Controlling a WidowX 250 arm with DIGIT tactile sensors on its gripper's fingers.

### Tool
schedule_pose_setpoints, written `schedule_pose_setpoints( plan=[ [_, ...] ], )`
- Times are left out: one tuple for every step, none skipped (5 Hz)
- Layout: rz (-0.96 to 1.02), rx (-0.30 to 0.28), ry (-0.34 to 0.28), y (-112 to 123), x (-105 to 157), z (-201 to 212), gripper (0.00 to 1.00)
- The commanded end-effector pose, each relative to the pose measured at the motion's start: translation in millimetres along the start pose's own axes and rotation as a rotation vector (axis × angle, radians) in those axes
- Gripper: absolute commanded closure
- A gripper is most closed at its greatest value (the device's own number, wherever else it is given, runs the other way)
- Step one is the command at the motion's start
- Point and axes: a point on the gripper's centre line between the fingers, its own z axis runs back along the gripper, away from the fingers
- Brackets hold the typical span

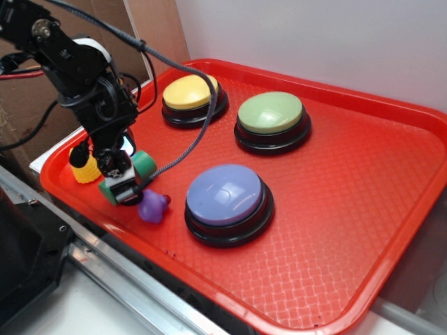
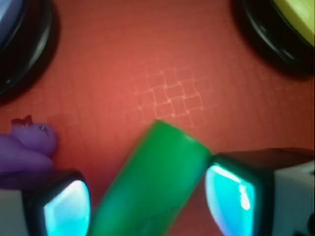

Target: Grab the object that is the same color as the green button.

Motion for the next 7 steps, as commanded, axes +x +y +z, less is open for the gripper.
schedule_pose_setpoints(
  plan=[
    [-0.018, -0.035, 0.015, -9.5, 0.7, -3.6, 0.00],
    [0.086, -0.002, 0.094, -3.0, 0.5, -15.0, 0.31],
    [0.146, -0.006, 0.122, 1.6, 0.1, -14.3, 1.00],
    [0.183, 0.004, 0.149, 6.0, 0.9, -7.5, 1.00],
    [0.227, 0.020, 0.227, 15.5, 10.4, 21.7, 1.00],
    [0.451, 0.027, 0.249, 29.0, 22.5, 57.2, 1.00],
    [0.572, 0.038, 0.231, 34.5, 37.9, 87.1, 1.00]
  ],
)
